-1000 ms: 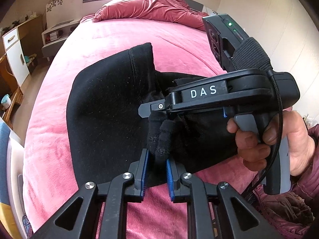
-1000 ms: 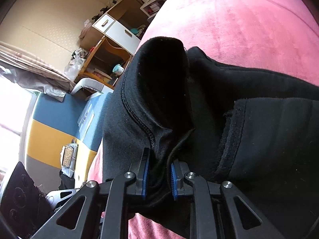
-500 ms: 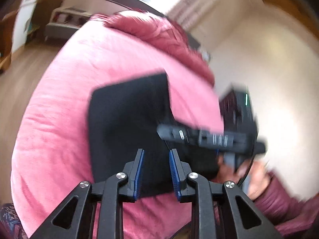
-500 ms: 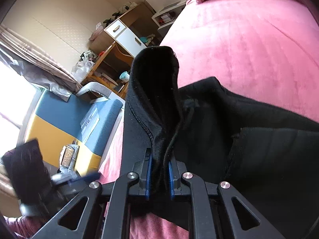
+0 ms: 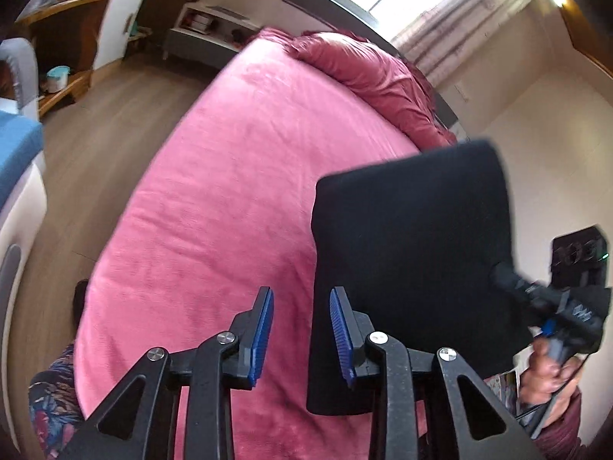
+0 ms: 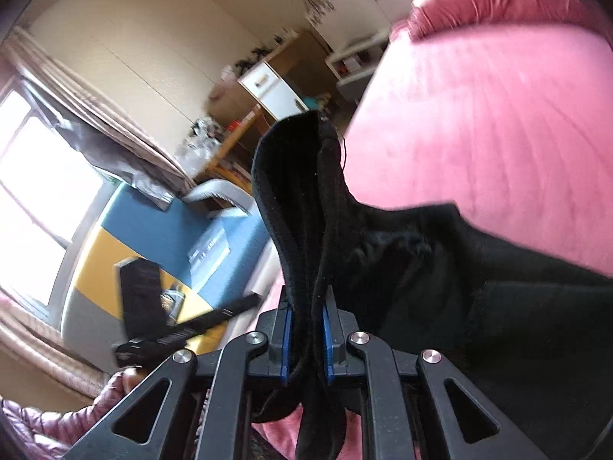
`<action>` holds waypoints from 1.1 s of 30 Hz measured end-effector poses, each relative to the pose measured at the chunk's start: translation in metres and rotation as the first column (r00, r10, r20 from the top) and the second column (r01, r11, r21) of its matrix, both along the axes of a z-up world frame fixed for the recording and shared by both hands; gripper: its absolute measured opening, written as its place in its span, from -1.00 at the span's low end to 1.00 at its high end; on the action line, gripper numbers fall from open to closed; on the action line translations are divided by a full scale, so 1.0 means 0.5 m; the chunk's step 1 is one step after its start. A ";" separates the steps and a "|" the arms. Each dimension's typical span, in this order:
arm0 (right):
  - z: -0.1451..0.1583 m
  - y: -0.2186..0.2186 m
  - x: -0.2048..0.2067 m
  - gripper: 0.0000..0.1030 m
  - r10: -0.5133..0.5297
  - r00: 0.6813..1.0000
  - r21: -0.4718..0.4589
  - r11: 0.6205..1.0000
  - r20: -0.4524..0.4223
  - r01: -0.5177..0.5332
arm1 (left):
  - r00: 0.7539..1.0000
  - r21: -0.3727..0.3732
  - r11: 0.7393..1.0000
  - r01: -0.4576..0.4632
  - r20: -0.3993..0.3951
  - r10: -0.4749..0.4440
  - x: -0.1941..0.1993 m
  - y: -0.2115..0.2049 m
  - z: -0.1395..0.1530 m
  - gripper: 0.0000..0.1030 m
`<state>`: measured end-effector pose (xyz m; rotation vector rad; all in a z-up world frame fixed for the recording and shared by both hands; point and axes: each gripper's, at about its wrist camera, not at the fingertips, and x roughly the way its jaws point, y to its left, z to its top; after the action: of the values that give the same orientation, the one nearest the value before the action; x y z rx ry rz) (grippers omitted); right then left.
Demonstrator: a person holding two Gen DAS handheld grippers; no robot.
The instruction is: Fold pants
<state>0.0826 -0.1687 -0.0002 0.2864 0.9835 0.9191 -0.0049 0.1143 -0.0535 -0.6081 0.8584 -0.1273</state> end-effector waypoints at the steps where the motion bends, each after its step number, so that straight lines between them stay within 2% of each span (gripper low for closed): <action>1: 0.014 -0.011 -0.004 -0.75 -0.006 1.000 0.009 1.000 0.008 0.006 | 1.000 -0.002 1.000 0.016 0.006 -0.016 0.004 -0.010 0.009 -0.40; 9: 0.060 -0.151 -0.031 -0.75 -0.157 0.987 0.062 0.986 0.017 0.156 | 0.982 0.014 0.983 0.183 0.054 -0.183 0.081 -0.124 0.039 -0.39; 14: 0.040 -0.259 -0.044 -0.75 -0.291 0.957 0.059 0.955 -0.009 0.291 | 0.953 0.033 0.954 0.299 0.033 -0.300 0.123 -0.216 0.028 -0.39; 19: -0.012 -0.370 -0.044 -0.75 -0.416 0.908 0.016 0.909 -0.055 0.417 | 0.920 0.045 0.919 0.391 0.001 -0.392 0.142 -0.291 0.008 -0.39; 22: -0.055 -0.417 -0.035 -0.75 -0.462 0.882 -0.011 0.886 -0.095 0.463 | 0.905 0.056 0.903 0.425 -0.016 -0.425 0.149 -0.319 -0.003 -0.39; 28: -0.152 -0.484 -0.017 -0.75 -0.543 0.828 -0.121 0.840 -0.143 0.529 | 0.866 0.072 0.863 0.500 -0.061 -0.497 0.162 -0.377 -0.029 -0.39; 33: -0.211 -0.528 -0.007 -0.78 -0.597 0.782 -0.167 0.802 -0.181 0.574 | 0.851 0.050 0.851 0.522 -0.090 -0.517 0.177 -0.403 -0.042 -0.39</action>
<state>0.0792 -0.4329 -0.1057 0.5836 1.0572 0.2591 0.0838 -0.0872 -0.0744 -0.2971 1.0814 -0.5687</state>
